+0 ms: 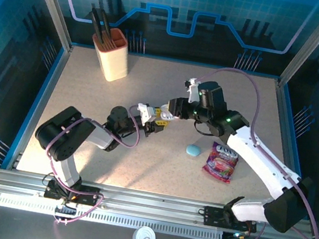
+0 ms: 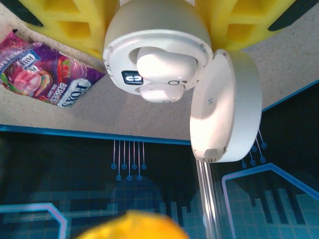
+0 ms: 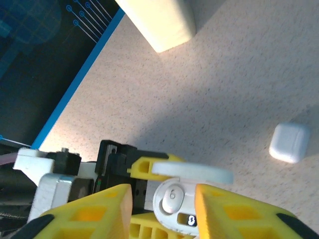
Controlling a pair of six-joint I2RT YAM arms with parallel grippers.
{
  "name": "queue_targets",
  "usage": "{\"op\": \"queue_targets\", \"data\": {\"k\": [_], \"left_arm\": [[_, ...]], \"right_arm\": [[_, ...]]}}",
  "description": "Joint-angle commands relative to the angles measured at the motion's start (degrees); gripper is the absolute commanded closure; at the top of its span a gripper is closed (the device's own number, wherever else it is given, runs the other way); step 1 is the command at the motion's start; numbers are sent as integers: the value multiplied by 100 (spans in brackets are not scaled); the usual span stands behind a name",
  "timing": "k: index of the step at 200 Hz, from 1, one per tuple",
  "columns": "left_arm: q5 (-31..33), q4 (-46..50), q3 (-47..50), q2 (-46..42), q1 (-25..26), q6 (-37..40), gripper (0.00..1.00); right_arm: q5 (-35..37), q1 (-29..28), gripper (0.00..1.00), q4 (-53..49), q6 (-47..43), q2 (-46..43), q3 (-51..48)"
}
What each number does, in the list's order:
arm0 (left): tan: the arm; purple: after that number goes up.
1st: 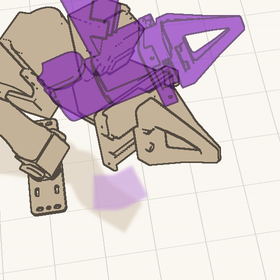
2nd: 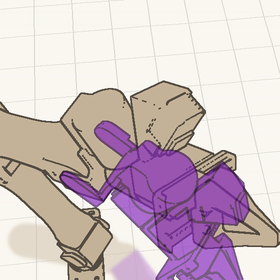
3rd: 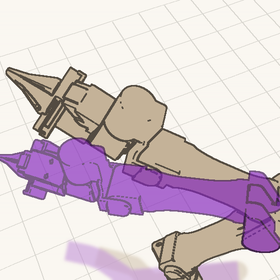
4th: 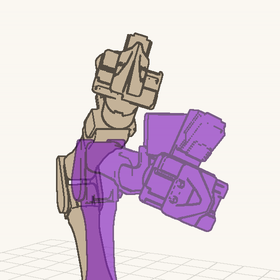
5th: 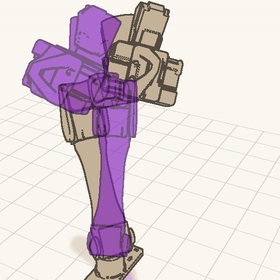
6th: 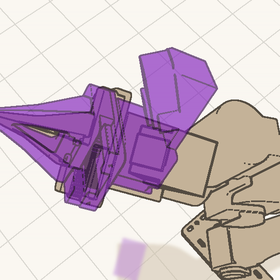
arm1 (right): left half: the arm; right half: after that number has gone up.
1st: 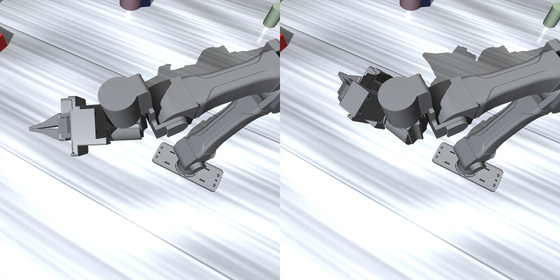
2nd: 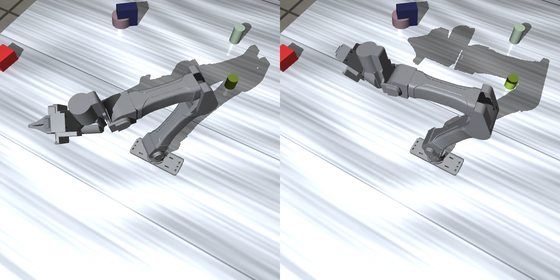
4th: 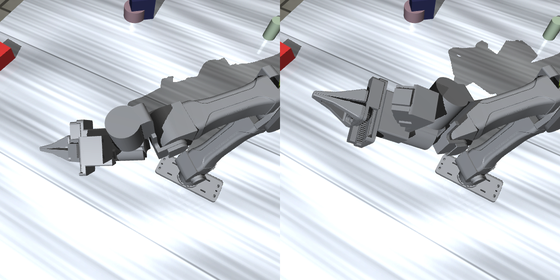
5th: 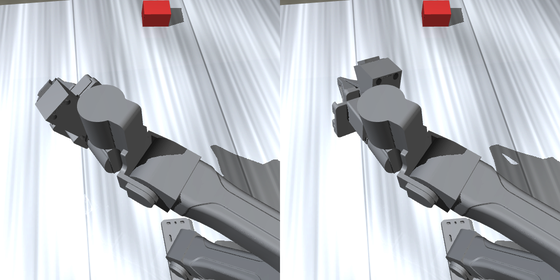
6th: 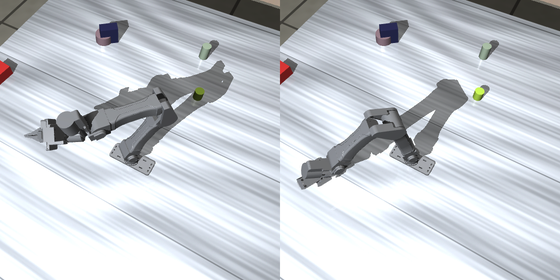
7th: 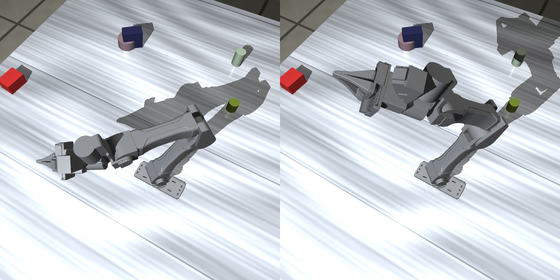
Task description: Insert the wireless bluetooth earbuds into the charging case
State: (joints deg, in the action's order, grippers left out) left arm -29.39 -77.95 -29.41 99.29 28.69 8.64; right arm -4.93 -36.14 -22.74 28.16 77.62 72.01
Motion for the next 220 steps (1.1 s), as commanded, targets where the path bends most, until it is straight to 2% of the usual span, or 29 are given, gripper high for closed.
{"op": "queue_targets", "data": {"k": [1, 42, 78, 148, 180, 188, 199, 220], "left_arm": [[-224, -238, 99, -185, 72, 307, 64], [-234, -239, 137, -328, 130, 301, 65], [-218, -238, 112, -409, 132, 180, 65], [-129, -238, -55, -436, 135, -179, 65], [-151, -238, -118, -478, 129, -349, 65], [-160, -238, -118, -502, 134, -392, 65], [-156, -238, -118, -540, 134, -462, 65], [-147, -238, -151, -641, 136, -645, 64]], "right_arm": [[232, 72, 66, -445, -443, 251, 456], [448, 23, 68, -1011, -776, 937, 1205], [691, -68, 68, -1332, -1040, 1214, 1387], [701, -126, 68, -1266, -1094, 654, 819], [479, 52, 67, -1095, -915, 315, 603], [269, 161, 63, -1001, -758, 231, 525], [-155, 362, 54, -795, -464, 95, 349], [-1380, 809, 37, -80, 305, -148, -159]]}}
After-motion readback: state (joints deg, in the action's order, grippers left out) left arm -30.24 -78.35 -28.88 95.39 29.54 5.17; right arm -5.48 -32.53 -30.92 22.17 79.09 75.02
